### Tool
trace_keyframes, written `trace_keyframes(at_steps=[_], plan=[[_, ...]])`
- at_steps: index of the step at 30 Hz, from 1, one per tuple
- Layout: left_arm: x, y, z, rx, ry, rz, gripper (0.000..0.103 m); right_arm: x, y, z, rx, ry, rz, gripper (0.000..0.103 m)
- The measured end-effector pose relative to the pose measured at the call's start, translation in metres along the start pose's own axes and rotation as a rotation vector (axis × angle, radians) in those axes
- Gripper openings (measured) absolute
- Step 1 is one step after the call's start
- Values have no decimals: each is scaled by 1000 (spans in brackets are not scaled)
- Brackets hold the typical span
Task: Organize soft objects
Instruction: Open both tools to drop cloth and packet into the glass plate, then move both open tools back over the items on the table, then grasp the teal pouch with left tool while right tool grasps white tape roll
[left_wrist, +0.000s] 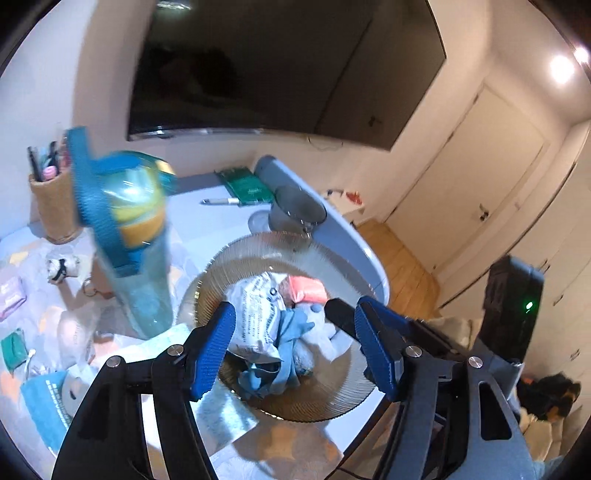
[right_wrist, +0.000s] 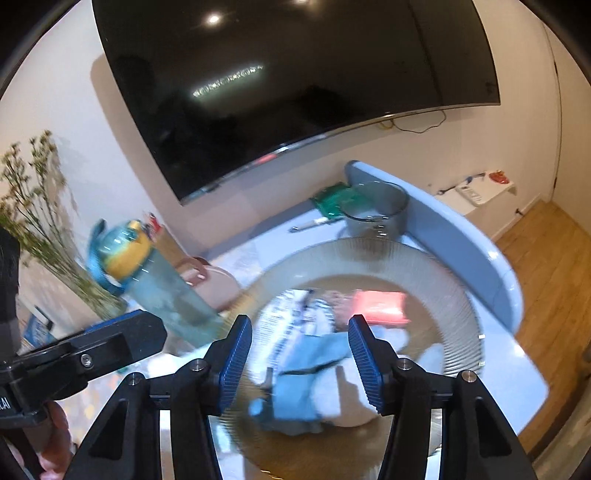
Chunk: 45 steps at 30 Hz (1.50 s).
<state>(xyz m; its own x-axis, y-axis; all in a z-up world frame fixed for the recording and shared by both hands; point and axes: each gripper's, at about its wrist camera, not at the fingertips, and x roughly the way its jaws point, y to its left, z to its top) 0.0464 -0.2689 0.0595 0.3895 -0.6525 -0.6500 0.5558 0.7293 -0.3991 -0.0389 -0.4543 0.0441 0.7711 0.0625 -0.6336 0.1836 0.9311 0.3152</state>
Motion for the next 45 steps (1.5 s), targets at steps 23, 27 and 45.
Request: trace_keyframes(at_steps=[23, 27, 45], plan=[[-162, 232, -33, -398, -234, 368, 65, 27, 205, -31, -377, 57, 362, 55], [-126, 268, -52, -447, -108, 397, 65, 68, 228, -73, -480, 190, 273, 55], [-17, 304, -68, -437, 71, 517, 71, 151, 262, -135, -828, 229, -41, 81]])
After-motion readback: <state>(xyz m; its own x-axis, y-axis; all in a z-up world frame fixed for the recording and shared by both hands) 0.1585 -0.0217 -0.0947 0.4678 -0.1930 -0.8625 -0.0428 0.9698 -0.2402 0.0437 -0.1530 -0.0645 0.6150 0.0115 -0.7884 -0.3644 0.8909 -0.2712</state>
